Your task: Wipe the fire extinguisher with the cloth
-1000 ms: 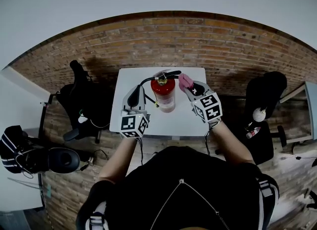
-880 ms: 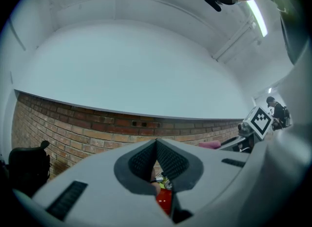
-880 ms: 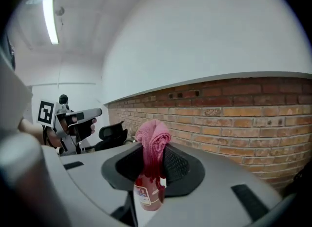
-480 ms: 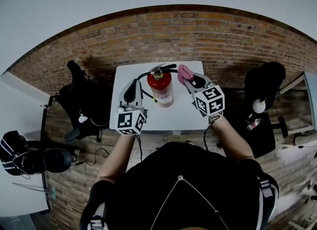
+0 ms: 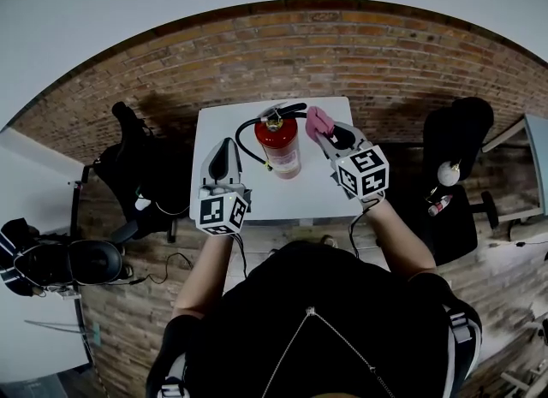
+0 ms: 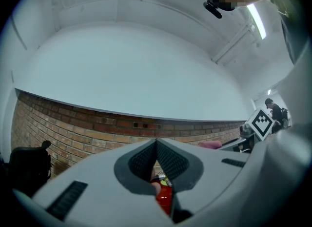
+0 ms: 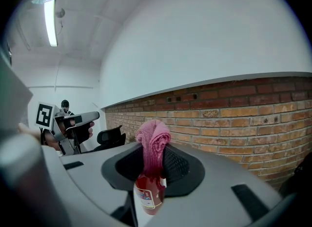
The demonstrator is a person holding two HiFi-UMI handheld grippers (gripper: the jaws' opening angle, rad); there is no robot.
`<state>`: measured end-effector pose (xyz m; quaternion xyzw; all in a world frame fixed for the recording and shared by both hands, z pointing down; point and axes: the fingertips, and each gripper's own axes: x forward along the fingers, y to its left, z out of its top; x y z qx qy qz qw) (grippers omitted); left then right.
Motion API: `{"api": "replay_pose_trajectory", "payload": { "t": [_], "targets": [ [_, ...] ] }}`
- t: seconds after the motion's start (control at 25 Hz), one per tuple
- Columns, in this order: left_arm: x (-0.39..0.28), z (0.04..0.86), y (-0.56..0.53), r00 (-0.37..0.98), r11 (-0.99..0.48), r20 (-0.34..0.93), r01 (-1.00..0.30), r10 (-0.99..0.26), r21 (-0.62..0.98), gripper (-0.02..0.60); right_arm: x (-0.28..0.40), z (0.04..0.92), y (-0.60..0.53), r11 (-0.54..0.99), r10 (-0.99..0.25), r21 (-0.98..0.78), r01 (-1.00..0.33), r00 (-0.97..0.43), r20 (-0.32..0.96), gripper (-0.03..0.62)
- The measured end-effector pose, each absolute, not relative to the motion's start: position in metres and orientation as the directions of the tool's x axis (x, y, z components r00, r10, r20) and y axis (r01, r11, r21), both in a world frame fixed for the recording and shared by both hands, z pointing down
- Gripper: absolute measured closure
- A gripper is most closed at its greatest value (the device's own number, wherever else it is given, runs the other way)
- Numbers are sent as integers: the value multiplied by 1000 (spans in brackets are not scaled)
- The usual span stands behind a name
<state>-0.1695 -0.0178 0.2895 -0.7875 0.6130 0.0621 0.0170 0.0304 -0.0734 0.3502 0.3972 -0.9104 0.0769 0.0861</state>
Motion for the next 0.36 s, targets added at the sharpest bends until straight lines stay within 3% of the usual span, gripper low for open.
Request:
{"api": "replay_pose_trajectory", "payload": {
  "t": [0.36],
  "targets": [
    [-172, 296, -12, 259, -268, -121, -961, -958, 65, 571, 15, 349, -63, 676, -711, -62, -734, -672, 206, 487]
  ]
}}
